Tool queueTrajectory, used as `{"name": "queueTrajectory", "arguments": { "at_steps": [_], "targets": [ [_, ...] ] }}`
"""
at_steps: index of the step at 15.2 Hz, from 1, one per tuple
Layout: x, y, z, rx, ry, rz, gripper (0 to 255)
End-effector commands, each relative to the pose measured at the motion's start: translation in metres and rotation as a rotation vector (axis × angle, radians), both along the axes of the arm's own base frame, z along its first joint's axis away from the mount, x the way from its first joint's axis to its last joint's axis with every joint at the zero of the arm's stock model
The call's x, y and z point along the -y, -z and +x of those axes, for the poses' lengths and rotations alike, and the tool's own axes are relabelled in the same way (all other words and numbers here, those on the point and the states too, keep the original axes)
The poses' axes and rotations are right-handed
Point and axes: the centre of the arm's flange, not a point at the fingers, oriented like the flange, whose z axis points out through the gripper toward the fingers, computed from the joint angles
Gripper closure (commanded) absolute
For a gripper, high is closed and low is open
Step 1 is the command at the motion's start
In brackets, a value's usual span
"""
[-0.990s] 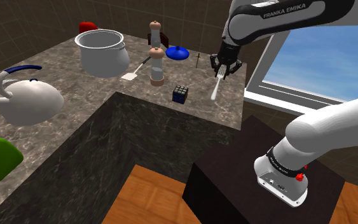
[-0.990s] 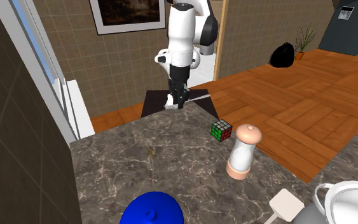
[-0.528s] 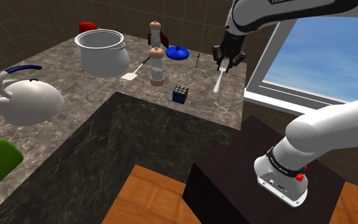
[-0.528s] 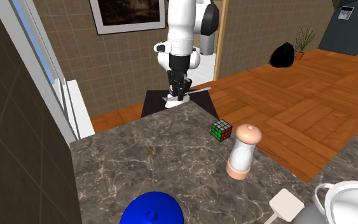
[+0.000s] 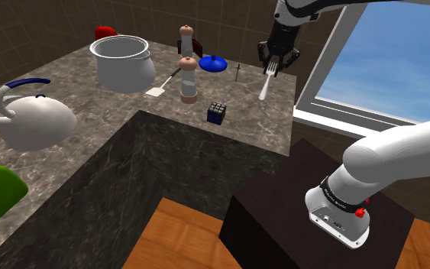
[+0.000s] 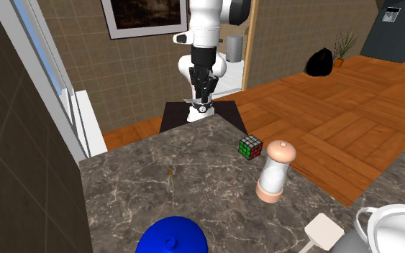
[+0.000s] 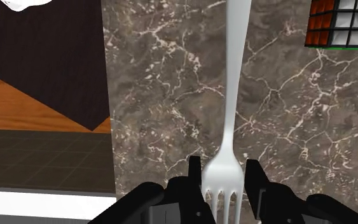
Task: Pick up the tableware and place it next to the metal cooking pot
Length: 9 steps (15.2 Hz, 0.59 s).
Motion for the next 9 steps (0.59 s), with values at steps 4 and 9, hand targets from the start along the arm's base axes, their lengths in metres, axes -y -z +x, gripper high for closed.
{"name": "queueTrajectory", "arguments": {
  "at_steps": [4,9],
  "targets": [
    [0.001,-0.026,-0.001,0.0,0.0,0.0,255],
    [0.001,-0.049,-0.001,0.0,0.0,0.0,255]
  ]
}}
